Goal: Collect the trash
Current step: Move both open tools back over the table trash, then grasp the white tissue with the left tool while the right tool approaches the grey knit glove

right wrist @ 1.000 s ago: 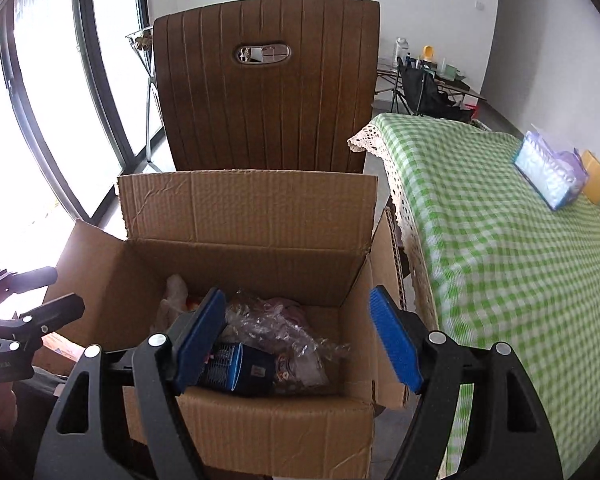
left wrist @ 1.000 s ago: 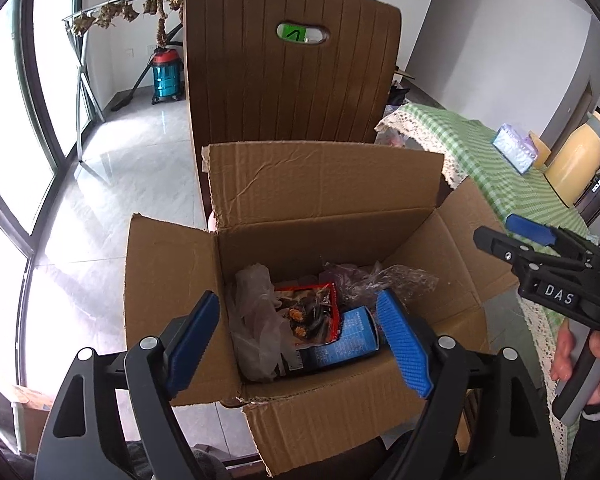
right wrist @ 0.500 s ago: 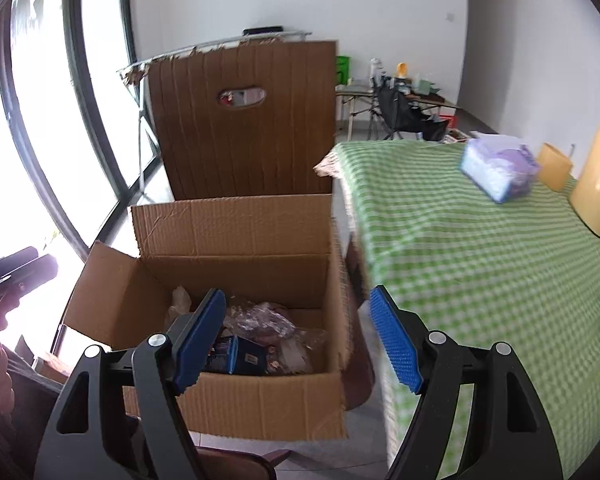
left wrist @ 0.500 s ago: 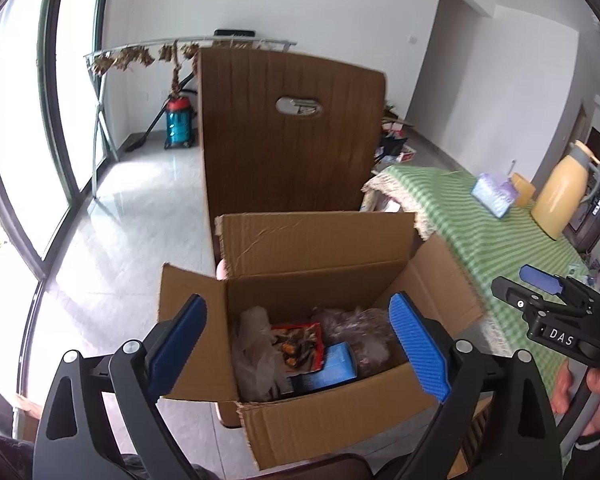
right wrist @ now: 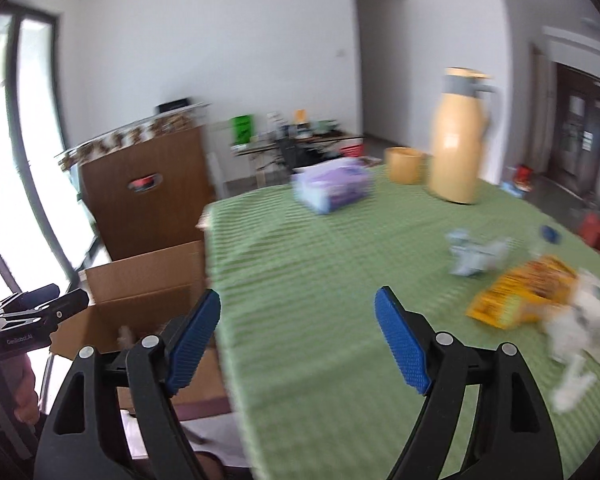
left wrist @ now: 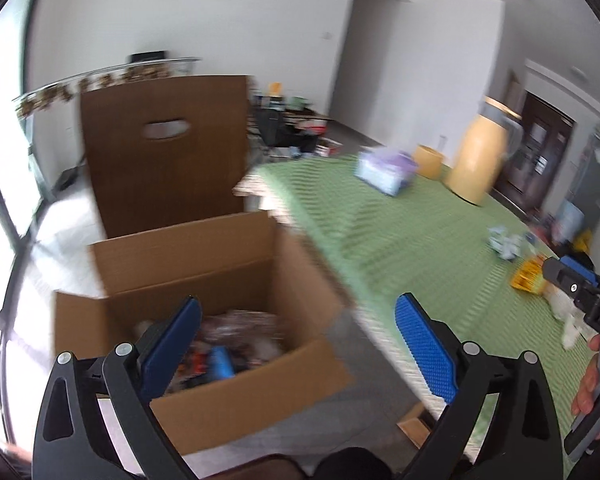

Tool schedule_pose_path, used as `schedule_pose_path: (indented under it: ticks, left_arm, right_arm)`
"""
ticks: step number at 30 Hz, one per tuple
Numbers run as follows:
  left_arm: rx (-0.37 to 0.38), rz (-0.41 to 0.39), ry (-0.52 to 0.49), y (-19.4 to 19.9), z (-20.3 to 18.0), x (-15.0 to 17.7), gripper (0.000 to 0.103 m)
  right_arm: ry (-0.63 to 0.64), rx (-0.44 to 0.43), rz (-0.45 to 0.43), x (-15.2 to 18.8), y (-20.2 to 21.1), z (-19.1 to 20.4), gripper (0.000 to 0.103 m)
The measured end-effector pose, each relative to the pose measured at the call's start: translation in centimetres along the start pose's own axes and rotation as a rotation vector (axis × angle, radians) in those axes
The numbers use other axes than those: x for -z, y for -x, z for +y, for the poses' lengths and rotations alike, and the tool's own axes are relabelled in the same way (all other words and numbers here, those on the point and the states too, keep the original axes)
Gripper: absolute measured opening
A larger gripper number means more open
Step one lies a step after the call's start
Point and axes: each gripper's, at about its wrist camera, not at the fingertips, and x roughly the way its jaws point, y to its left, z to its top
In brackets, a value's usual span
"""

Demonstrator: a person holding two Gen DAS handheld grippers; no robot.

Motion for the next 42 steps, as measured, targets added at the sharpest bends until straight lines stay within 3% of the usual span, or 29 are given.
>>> schedule_pose_path:
  ticks: [6, 14, 18, 22, 28, 32, 39, 42]
  left_arm:
    - [0.125, 0.033, -0.132, -1.4, -9.7, 0.8, 0.095]
    - [0.242, 0.055, -0.244, -2.1, -19.5, 1.8, 0.095]
    - [0.282, 0.066, -0.297, -2.0, -23.7, 2.5, 0.095]
    - [0.301, 0.079, -0.362, -2.1, -26.4, 3.4, 0.095]
    - [0.317, 0.110, -0.438, -2.9, -30.4, 4.6, 0.095]
    - [0.361, 0.140, -0.479, -3.8, -33.3, 5.4, 0.095]
    - [0.550, 0.264, -0.501, -8.1, -40.5, 7.4, 0.095]
    - [0.612, 0.297, -0.555, -9.8, -44.4, 8.5, 0.095]
  right_arm:
    - [-0.117, 0.182, -0.022, 2.5, 5.5, -9.6, 0.077]
    - [-0.270, 0.403, -0.022, 6.7, 11.6, -20.4, 0.081]
    - [-0.303, 0.475, -0.005, 8.3, 13.0, -23.8, 0.081]
    - [-0.363, 0.493, 0.026, 10.2, 13.2, -27.0, 0.081]
    - [-0.358, 0.398, 0.065, 11.6, 11.3, -27.6, 0.081]
    - [-0.325, 0.465, 0.095, 12.2, 10.7, -27.5, 0.081]
    - [-0.396, 0.520, 0.057, 12.9, 12.9, -29.4, 0.081]
    - [-0.442, 0.536, 0.024, 13.1, 13.9, -30.2, 0.081]
